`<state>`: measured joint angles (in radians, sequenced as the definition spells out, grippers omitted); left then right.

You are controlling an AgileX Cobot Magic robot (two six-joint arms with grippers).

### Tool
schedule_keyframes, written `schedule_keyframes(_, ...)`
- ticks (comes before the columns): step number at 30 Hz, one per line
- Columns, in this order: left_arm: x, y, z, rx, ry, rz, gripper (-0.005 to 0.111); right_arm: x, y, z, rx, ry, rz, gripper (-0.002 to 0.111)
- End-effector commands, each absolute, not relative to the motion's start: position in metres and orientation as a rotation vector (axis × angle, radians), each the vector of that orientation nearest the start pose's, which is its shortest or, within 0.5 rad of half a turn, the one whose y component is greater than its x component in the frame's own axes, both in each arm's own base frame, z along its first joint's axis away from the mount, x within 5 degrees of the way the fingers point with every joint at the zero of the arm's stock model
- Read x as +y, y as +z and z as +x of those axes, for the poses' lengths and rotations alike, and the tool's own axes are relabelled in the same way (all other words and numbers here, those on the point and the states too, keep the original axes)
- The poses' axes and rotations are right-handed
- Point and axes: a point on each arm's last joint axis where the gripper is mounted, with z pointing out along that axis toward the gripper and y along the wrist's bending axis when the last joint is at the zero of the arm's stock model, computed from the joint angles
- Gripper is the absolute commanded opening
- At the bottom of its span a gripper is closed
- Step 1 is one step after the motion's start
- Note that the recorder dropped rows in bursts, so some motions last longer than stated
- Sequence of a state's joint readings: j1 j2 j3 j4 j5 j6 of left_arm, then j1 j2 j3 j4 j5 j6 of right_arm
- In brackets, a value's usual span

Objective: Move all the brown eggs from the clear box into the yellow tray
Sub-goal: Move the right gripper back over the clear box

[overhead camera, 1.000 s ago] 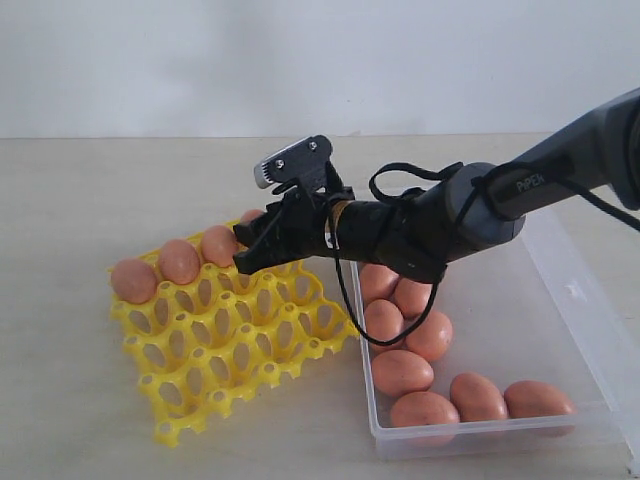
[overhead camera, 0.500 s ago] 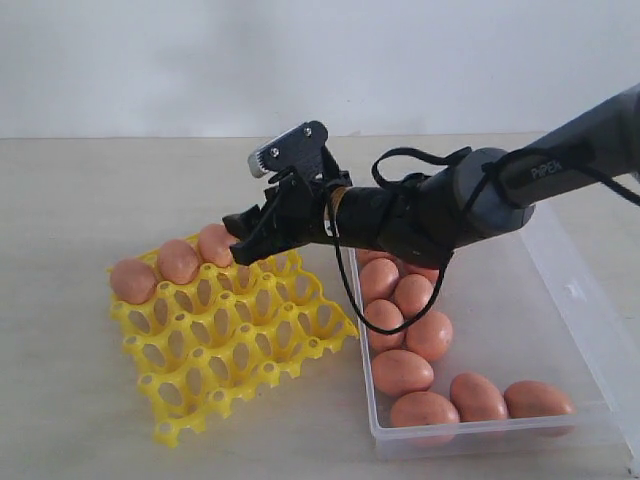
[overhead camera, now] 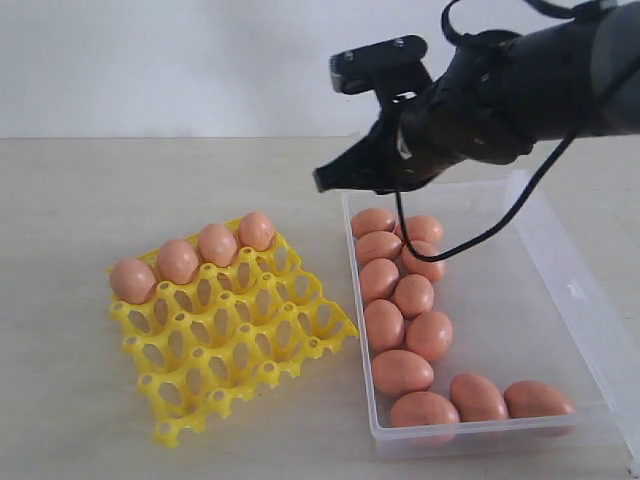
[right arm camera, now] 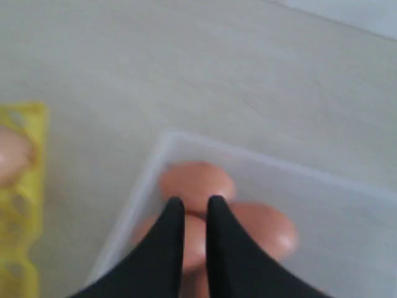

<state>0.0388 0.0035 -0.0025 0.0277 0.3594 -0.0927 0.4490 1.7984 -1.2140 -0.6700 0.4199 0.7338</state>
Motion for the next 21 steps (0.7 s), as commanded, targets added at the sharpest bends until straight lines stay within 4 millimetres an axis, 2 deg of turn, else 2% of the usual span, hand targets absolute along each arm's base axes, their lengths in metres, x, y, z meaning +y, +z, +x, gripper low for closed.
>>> schedule_keyframes(1,0.003,0.181,0.053,1.836,-0.007,-0.104,0.004,0.121,0.234,0.340,2.520,-0.388,-0.314,0.000)
schedule_keyframes(7,0.003,0.181,0.053,1.836,-0.007,-0.104,0.004,0.109,0.251,0.321,2.610,-0.500,-0.383,0.000)
schedule_keyframes(13,0.003,0.181,0.053,1.836,-0.007,-0.104,0.004,0.113,0.251,0.281,2.947,-0.344,-0.800,0.000)
schedule_keyframes(16,0.003,0.181,0.053,1.836,-0.007,-0.104,0.004,0.118,0.250,0.277,2.951,-0.243,-0.931,0.000)
schedule_keyframes(21,0.003,0.181,0.053,1.836,-0.007,-0.104,0.004,0.126,0.248,0.287,2.835,-0.166,-0.968,0.003)
